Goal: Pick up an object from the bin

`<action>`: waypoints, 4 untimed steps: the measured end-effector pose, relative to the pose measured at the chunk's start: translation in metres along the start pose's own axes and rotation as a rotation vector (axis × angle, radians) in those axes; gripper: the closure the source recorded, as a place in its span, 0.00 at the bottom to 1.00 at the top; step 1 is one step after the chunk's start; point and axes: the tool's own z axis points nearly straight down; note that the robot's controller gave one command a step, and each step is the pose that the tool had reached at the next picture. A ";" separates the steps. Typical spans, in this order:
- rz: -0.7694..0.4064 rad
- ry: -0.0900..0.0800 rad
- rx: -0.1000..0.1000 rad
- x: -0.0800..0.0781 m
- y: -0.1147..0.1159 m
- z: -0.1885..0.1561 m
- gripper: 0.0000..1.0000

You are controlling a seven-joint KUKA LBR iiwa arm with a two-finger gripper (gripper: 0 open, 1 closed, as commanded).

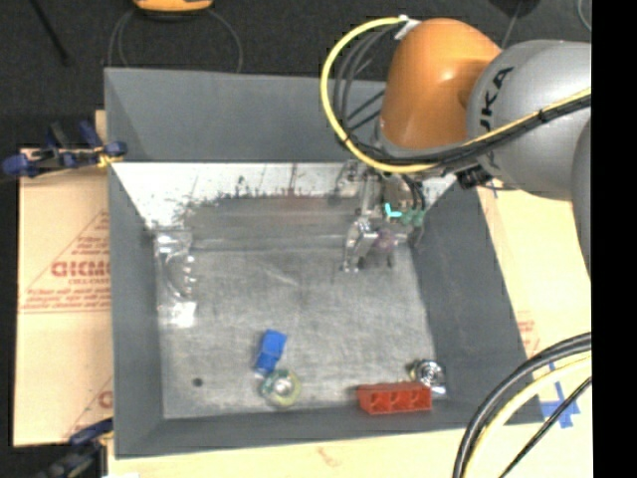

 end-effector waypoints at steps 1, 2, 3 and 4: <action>-0.225 -0.001 -0.001 0.018 0.015 0.088 0.00; -0.601 -0.004 0.000 0.088 0.049 0.089 0.00; -0.996 -0.011 0.003 0.149 0.115 0.128 0.00; -0.993 -0.019 0.003 0.146 0.116 0.126 1.00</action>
Offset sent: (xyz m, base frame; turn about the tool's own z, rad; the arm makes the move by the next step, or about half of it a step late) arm -0.0181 0.0158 -0.0859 -0.2258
